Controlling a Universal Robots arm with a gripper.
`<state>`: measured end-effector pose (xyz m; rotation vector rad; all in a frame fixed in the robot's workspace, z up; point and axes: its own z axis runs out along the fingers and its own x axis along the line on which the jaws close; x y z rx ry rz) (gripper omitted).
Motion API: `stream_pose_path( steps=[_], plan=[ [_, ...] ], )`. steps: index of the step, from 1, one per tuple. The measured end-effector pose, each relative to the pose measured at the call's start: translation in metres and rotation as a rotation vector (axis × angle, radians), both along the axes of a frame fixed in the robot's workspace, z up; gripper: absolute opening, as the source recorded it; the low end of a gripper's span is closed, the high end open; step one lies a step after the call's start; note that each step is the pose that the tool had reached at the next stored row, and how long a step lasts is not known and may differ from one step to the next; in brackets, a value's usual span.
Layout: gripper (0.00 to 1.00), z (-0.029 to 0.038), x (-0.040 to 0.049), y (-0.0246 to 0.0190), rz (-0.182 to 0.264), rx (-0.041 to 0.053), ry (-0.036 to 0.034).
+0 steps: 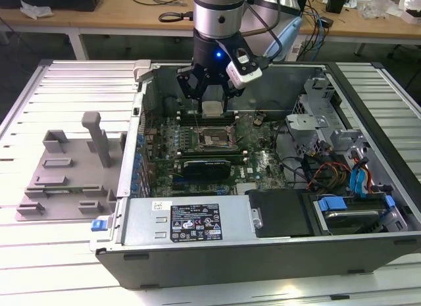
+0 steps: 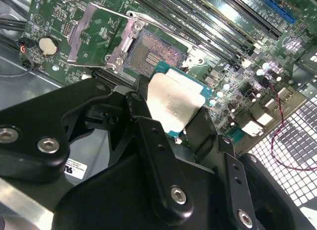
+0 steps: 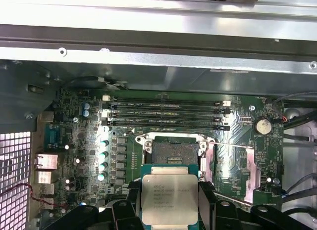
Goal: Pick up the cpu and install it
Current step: 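Place the cpu into insertion slot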
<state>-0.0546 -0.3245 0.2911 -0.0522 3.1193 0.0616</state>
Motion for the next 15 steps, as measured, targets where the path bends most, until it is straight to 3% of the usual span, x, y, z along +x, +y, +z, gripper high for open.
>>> stream_pose_path(
  steps=[1,3,15],
  plan=[
    [0.55,0.0000,0.0000,0.0000,-0.002,0.0000,0.0001],
    [0.55,0.0000,0.0000,0.0000,-0.062,0.0000,0.0000],
    [0.55,0.0000,0.0000,0.0000,-0.249,0.0000,0.0000]
  ],
)
